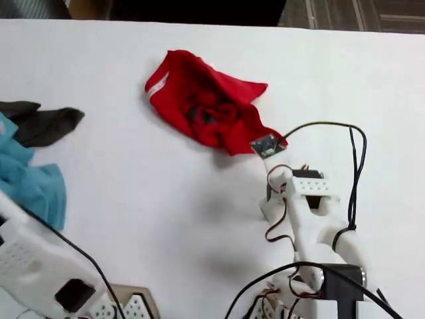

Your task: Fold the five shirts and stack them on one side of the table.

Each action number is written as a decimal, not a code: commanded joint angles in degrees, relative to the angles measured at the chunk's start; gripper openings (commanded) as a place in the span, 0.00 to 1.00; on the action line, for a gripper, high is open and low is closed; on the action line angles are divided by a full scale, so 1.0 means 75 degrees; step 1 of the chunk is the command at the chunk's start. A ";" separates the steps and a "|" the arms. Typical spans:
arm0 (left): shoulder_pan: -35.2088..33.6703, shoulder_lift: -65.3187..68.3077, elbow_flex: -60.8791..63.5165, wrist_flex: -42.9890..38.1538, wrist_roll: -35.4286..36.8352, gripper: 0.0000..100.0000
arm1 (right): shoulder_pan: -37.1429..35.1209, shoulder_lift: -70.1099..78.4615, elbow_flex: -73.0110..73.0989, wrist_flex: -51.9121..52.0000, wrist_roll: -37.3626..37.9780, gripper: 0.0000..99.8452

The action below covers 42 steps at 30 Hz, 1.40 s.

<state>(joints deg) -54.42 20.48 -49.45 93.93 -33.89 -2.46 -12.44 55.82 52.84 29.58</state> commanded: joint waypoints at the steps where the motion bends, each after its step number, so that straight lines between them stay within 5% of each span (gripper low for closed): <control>1: 0.0750 -0.0164 -0.1084 0.0996 0.0035 0.34 | -0.0064 0.0041 0.0023 -0.0158 -0.0059 0.31; 6: 0.1442 -0.0094 -0.0944 0.1090 0.0610 0.34 | -0.0076 -0.0006 -0.0012 -0.0158 0.0000 0.31; 10: 0.2086 -0.0188 0.0862 0.1102 0.0727 0.34 | -0.0076 0.0018 -0.0621 0.0158 -0.0363 0.31; 18: 0.2884 -0.0598 0.3616 0.0399 0.1184 0.34 | -0.1014 0.0568 -0.4525 0.2784 -0.0903 0.31; 32: 0.3352 -0.6353 1.1798 -0.3446 0.0774 0.34 | -0.1518 0.6382 -1.2882 0.4589 -0.0856 0.31; 42: 0.3352 -0.6916 1.3017 -0.3645 0.0727 0.34 | -0.1377 0.9981 -1.6422 0.4812 -0.0867 0.31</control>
<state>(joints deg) -29.63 -29.36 48.04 67.47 -27.91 -13.45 58.33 -61.10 88.44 23.25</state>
